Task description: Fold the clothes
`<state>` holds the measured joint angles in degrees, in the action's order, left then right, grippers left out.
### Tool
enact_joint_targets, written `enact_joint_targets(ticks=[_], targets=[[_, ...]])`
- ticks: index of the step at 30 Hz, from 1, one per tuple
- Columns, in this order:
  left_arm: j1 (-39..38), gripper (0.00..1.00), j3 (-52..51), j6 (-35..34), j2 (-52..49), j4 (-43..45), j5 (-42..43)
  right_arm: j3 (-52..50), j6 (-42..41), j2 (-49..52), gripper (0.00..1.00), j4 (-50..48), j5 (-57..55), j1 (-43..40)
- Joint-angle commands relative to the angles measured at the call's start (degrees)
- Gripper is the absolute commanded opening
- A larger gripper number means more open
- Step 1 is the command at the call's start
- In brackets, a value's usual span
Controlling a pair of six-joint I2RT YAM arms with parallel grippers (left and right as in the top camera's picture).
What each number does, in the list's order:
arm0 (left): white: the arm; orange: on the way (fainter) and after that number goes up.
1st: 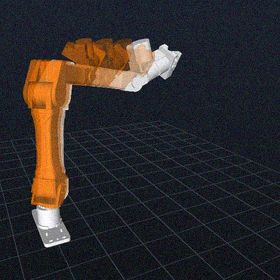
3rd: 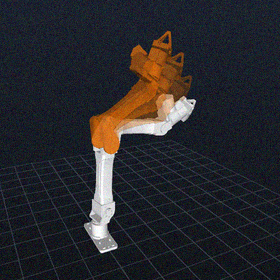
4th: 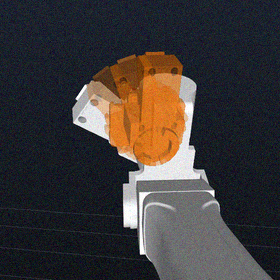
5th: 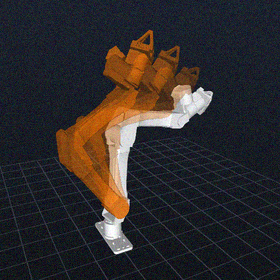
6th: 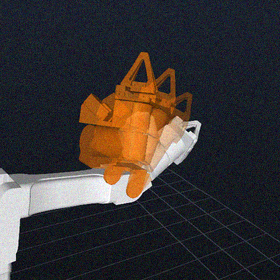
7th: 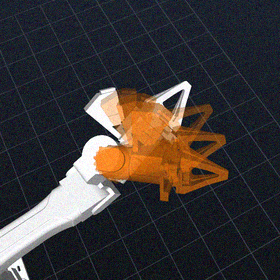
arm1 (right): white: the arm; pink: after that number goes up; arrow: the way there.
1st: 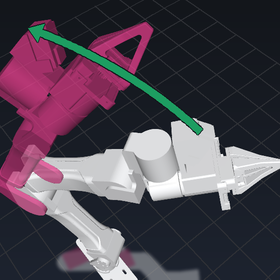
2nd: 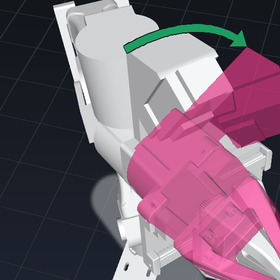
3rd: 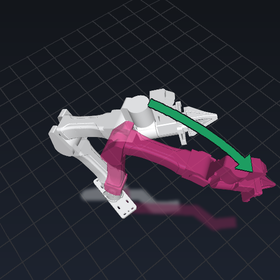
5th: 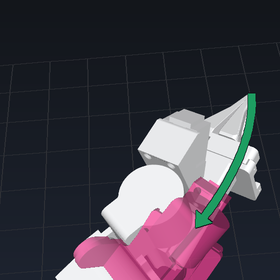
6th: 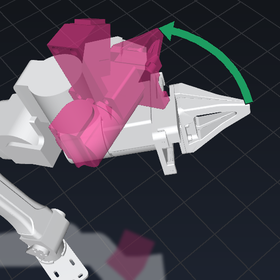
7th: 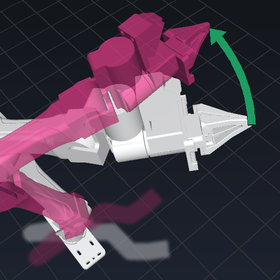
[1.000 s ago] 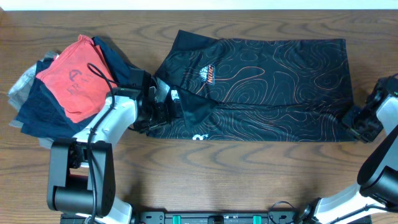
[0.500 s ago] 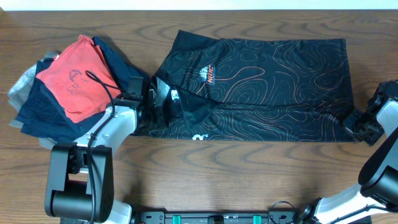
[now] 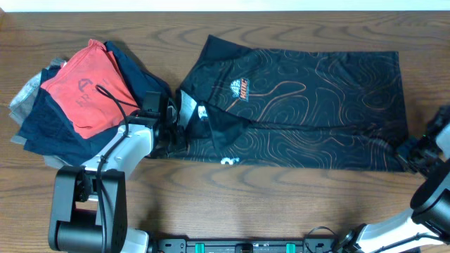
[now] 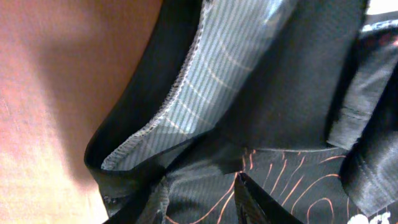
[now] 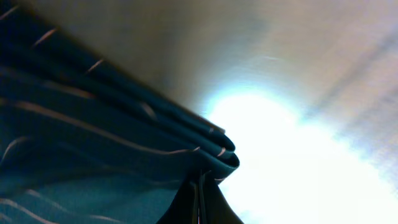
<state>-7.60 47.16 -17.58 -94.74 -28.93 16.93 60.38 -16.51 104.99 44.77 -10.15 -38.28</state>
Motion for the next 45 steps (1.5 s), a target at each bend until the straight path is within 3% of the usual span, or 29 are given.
enact_joint_targets(ticks=[1,9,15,21,24,32,39,45], targets=[[-0.13,0.38,-4.66,-0.55,-3.76,-6.62,-0.98,-0.98,-1.92,0.04,0.01,0.70,-2.56,-4.66],[-0.13,0.38,-4.68,-0.74,-3.74,-19.15,4.22,-0.90,-2.97,0.02,0.01,1.14,1.18,-12.00],[-0.13,0.39,-3.63,0.52,-2.51,-20.92,4.26,1.11,-2.97,-0.83,0.03,2.49,5.11,-11.82],[-0.13,0.57,5.75,1.70,3.87,-20.20,2.89,8.50,-1.64,-4.96,0.13,7.48,11.89,-11.23],[-0.13,0.69,11.93,3.19,5.75,-17.90,2.91,11.87,0.46,-7.30,0.16,9.05,16.41,-10.14],[-0.07,0.72,25.64,5.33,1.01,-7.56,2.93,13.99,5.88,-12.20,0.22,12.57,21.35,-2.89],[-0.07,0.74,32.87,11.10,-11.45,4.28,2.95,13.97,8.70,-12.41,0.24,18.58,21.33,4.81],[-0.13,0.74,34.71,11.56,-21.86,16.57,2.99,13.97,8.92,-12.41,0.28,20.44,21.35,6.58]])
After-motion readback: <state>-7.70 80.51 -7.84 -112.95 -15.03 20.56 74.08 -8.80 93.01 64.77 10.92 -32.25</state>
